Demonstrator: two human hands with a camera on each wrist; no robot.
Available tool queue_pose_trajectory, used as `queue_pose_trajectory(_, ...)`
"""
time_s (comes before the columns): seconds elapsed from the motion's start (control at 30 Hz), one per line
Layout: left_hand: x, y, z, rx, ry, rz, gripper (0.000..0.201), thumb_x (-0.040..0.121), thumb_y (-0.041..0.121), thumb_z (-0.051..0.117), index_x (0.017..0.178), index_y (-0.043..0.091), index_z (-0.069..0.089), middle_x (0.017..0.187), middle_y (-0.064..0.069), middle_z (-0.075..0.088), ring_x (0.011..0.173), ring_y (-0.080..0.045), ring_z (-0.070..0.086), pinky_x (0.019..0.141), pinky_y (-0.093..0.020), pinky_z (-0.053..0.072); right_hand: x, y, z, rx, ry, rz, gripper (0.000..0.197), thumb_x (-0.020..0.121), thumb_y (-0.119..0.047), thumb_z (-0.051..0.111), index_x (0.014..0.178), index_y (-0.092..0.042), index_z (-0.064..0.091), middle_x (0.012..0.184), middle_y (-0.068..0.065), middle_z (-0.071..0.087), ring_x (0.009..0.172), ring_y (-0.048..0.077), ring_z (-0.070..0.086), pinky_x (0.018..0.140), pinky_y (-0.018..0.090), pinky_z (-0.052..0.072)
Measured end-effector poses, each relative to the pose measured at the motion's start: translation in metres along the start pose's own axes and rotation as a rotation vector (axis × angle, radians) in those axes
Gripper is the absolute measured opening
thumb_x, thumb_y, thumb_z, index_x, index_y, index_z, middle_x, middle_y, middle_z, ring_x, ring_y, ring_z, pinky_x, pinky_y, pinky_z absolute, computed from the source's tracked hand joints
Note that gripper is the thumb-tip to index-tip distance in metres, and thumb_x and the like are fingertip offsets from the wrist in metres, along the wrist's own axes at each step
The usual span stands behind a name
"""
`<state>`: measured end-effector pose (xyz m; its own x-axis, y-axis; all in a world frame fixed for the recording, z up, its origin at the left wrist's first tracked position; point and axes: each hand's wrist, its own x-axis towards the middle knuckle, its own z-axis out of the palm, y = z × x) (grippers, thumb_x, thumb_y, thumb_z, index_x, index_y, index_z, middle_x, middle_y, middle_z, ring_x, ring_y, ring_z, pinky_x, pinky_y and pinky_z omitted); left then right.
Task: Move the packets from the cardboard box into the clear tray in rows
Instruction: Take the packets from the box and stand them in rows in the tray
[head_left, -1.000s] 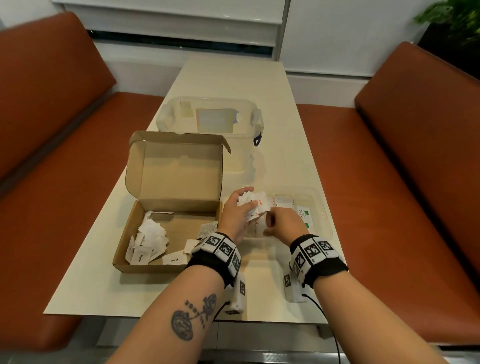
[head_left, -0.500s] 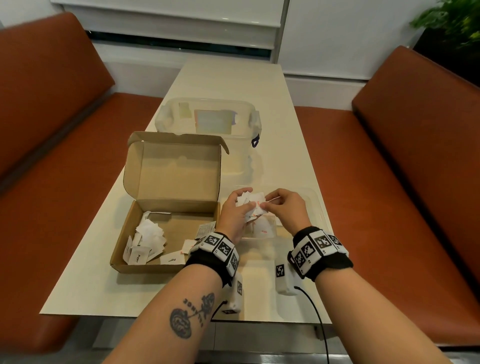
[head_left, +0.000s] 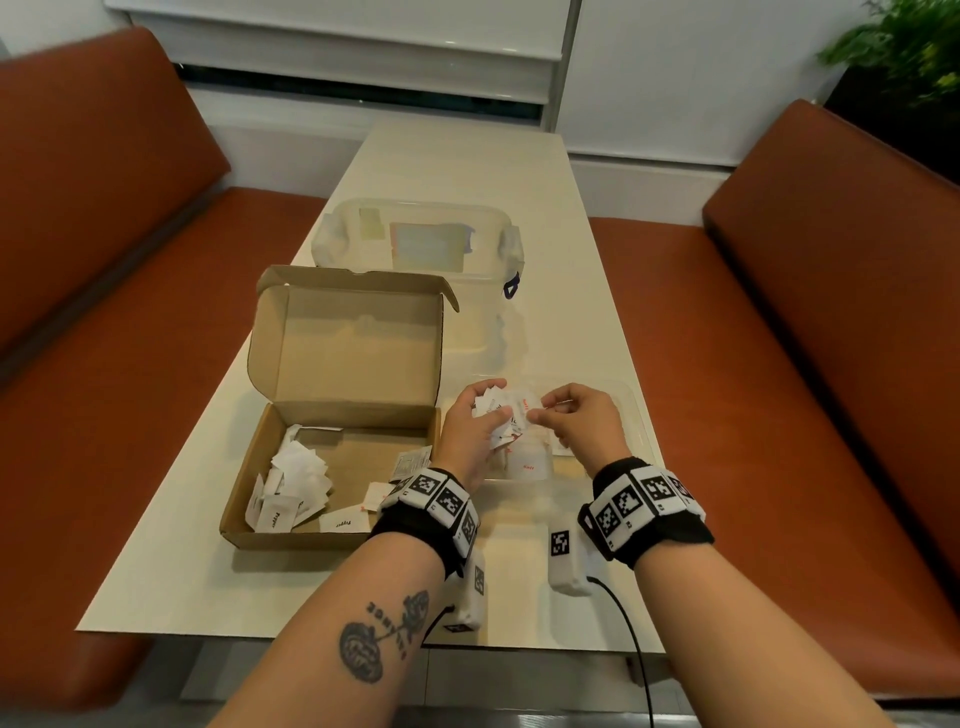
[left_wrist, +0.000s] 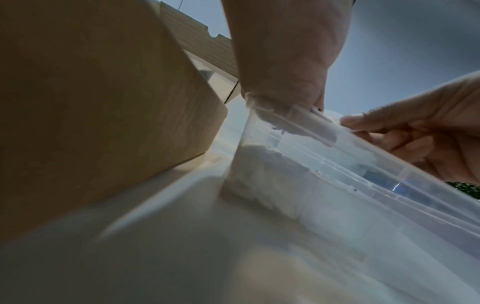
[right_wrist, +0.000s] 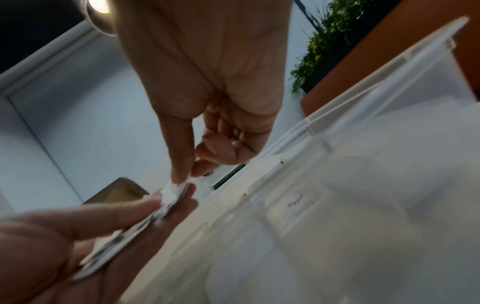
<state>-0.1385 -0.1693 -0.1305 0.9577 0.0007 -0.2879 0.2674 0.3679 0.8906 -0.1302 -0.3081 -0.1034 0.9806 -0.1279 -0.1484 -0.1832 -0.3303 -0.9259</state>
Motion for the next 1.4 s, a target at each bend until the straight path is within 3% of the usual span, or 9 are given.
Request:
queue_pose_trajectory(0.17,0.002,-0.001,-0.001,-0.051,0.0,-0.003,0.033,0.09,-0.005,0.056,0.101,0.026,0.063,0.117,-0.015,0.058,0.09,-0.023,0.064,0.072,-0.036,0.055,0.003,0.001,-0.022,-0.109,0.046,-0.048,0.008,0.077,-0.016,0.076,0.073,-0.013,0.069,0.062,-0.006,0.06,0.054,0.006,0.047,0.055,0.017,0.037)
queue_pose_trajectory(0.37,0.003,-0.001,-0.001,-0.103,0.013,0.009,0.031,0.091,-0.003,0.056,0.101,0.026,0.063,0.135,-0.018,0.049,0.094,-0.024,0.062,0.06,-0.025,0.055,-0.004,0.006,-0.013,-0.626,-0.355,-0.046,0.008,0.078,-0.014,0.074,0.084,-0.008,0.075,0.086,0.003,0.071,0.076,0.01,0.06,0.073,0.02,0.044)
queue_pose_trajectory(0.53,0.001,0.0,-0.002,-0.116,0.001,0.0,0.031,0.091,-0.004,0.056,0.103,0.024,0.063,0.114,-0.013,0.057,0.075,-0.017,0.065,0.045,-0.017,0.048,-0.004,0.011,0.006,-0.861,-0.36,-0.128,0.009,0.082,-0.011,0.068,0.09,-0.008,0.072,0.09,0.007,0.069,0.085,0.019,0.063,0.075,0.022,0.046)
queue_pose_trajectory(0.63,0.002,-0.001,-0.002,-0.1,-0.002,0.008,0.031,0.091,-0.004,0.055,0.105,0.022,0.062,0.113,-0.013,0.057,0.076,-0.018,0.064,0.046,-0.018,0.049,-0.007,0.016,0.01,-0.801,-0.306,-0.18,0.014,0.076,-0.006,0.071,0.082,-0.012,0.061,0.078,0.001,0.058,0.073,0.017,0.054,0.066,0.024,0.04)
queue_pose_trajectory(0.77,0.004,-0.002,-0.002,-0.106,-0.016,-0.003,0.031,0.091,-0.004,0.055,0.103,0.024,0.062,0.118,-0.015,0.057,0.086,-0.021,0.064,0.064,-0.029,0.055,-0.009,0.021,0.011,-0.712,-0.271,-0.149,0.028,0.071,-0.003,0.073,0.069,-0.016,0.048,0.067,-0.002,0.052,0.065,0.016,0.049,0.059,0.025,0.038)
queue_pose_trajectory(0.97,0.005,-0.005,-0.004,-0.093,-0.008,-0.002,0.031,0.091,-0.004,0.056,0.104,0.024,0.063,0.106,-0.009,0.061,0.077,-0.016,0.065,0.06,-0.027,0.055,-0.007,0.023,0.015,-0.685,-0.234,-0.113,0.035,0.069,-0.001,0.073,0.062,-0.019,0.044,0.066,0.0,0.053,0.064,0.017,0.05,0.061,0.026,0.041)
queue_pose_trajectory(1.2,0.003,-0.004,-0.003,-0.084,-0.012,0.002,0.032,0.09,-0.005,0.056,0.108,0.021,0.062,0.106,-0.01,0.062,0.081,-0.019,0.065,0.061,-0.028,0.056,-0.009,0.025,0.015,-0.601,-0.207,-0.097,0.026,0.071,0.0,0.072,0.069,-0.014,0.05,0.069,0.001,0.054,0.066,0.017,0.05,0.07,0.034,0.048)
queue_pose_trajectory(1.33,0.004,-0.004,-0.003,-0.115,-0.022,-0.007,0.035,0.092,-0.006,0.051,0.116,0.018,0.06,0.102,-0.005,0.066,0.082,-0.017,0.067,0.06,-0.026,0.057,-0.009,0.025,0.009,-0.453,-0.102,-0.114,0.007,0.084,-0.011,0.066,0.089,-0.008,0.063,0.082,0.006,0.063,0.072,0.014,0.054,0.07,0.024,0.045)
queue_pose_trajectory(1.4,0.003,-0.003,-0.002,-0.129,-0.036,-0.012,0.036,0.093,-0.006,0.048,0.12,0.016,0.058,0.102,-0.003,0.069,0.082,-0.015,0.069,0.059,-0.026,0.056,-0.009,0.02,0.005,-0.259,0.005,-0.094,0.012,0.093,-0.016,0.055,0.093,-0.008,0.064,0.084,0.006,0.066,0.065,0.011,0.056,0.063,0.022,0.046)
